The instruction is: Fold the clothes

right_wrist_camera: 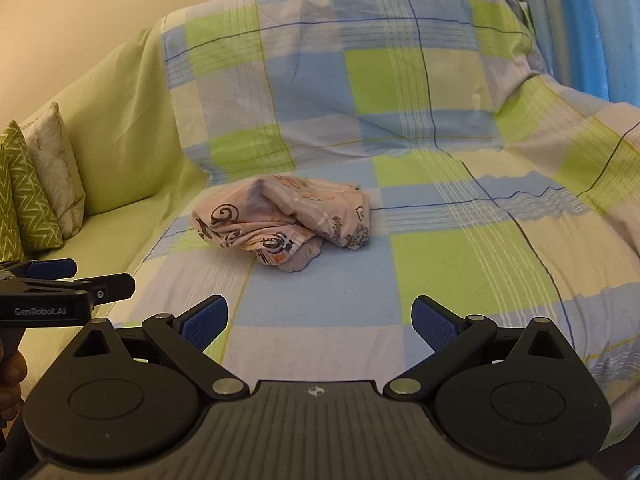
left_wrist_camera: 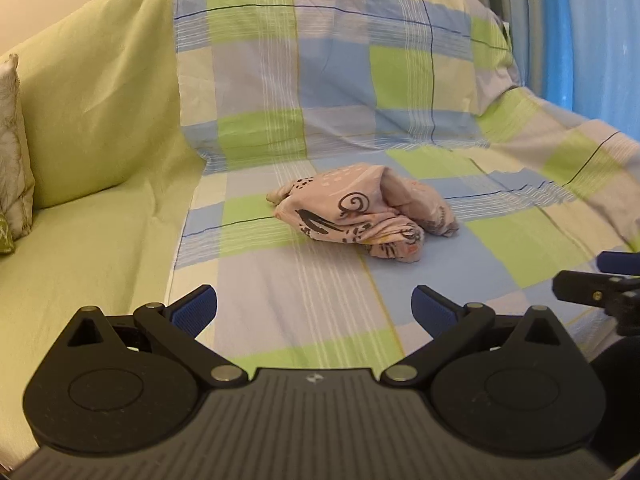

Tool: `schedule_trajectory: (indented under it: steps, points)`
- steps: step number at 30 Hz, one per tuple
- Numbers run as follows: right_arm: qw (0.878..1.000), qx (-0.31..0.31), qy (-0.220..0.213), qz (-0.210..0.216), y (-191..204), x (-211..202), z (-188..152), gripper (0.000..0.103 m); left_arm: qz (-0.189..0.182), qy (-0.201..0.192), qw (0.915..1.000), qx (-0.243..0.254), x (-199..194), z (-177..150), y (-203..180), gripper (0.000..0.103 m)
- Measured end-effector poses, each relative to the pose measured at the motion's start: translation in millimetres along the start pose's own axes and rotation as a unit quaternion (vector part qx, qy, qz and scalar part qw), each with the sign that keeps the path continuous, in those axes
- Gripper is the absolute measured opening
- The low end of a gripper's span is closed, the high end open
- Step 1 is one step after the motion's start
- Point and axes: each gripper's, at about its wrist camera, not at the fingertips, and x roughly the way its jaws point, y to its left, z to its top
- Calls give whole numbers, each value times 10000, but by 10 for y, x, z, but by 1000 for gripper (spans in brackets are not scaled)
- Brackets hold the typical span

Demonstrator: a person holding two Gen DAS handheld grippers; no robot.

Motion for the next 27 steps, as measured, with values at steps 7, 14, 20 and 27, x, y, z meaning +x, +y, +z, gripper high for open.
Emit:
schedule_trajectory:
  steps: [7,14,20,27]
  points:
    - [9997,230,71,-80,12,199,83,101,-251,54,9994,-239,160,8,171,102]
    - [9993,148,197,-290,107,265,61,101,-296,-339,9984,-354,154,-65,112,102]
    - [9990,154,222,-346,108,277,44,101,-303,-295,9983,-408,180,-52,150,102]
    - [9991,169,117,-369,107,220,18,101,-258,-298,9987,-332,162,-89,111,102]
